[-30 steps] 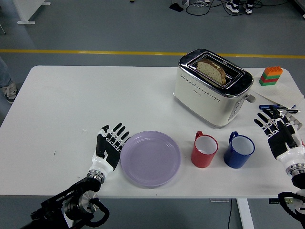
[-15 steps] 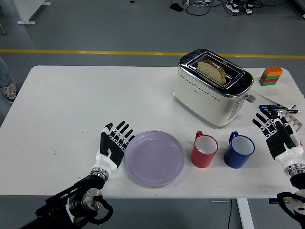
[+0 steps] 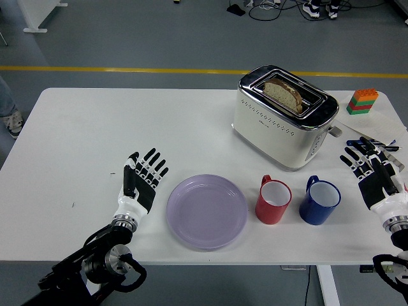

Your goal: Push plate across desktop,pick up the break from the machine,place the break in the plate

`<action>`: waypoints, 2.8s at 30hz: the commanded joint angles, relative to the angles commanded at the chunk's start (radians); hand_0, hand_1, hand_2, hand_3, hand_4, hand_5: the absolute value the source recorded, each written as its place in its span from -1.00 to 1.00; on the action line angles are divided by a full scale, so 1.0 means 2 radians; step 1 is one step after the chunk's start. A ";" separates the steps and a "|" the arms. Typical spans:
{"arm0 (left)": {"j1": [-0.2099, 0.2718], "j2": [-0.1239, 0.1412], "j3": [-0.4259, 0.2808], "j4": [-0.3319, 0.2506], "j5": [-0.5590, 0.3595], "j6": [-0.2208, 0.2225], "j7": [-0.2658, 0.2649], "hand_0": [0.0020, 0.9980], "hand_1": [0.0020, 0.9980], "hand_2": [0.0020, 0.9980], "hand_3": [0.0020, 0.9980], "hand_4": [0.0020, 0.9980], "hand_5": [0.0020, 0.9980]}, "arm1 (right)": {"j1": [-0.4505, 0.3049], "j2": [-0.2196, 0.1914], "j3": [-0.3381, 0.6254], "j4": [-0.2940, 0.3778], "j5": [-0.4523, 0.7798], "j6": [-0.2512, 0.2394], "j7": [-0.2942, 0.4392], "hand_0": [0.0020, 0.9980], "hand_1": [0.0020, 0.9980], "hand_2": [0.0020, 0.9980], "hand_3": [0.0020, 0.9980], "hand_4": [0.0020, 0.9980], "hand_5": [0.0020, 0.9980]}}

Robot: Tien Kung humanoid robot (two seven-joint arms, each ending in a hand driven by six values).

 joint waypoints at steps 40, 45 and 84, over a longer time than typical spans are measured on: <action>0.179 0.002 -0.327 -0.275 0.268 0.049 0.132 0.46 0.47 0.51 0.42 0.03 1.00 | 0.412 -0.046 -0.228 -0.217 -0.566 -0.051 -0.097 0.75 0.65 0.71 0.68 0.62 -0.56; 0.181 0.004 -0.332 -0.280 0.269 0.049 0.133 0.45 0.46 0.50 0.41 0.04 1.00 | 0.445 -0.020 -0.248 -0.255 -0.585 -0.030 -0.111 0.75 0.64 0.69 0.68 0.65 -0.44; 0.177 0.008 -0.316 -0.271 0.262 0.048 0.126 0.49 0.51 0.52 0.46 0.05 1.00 | 0.558 0.083 -0.389 -0.442 -0.624 0.020 -0.201 0.24 0.16 0.13 0.38 0.62 -0.36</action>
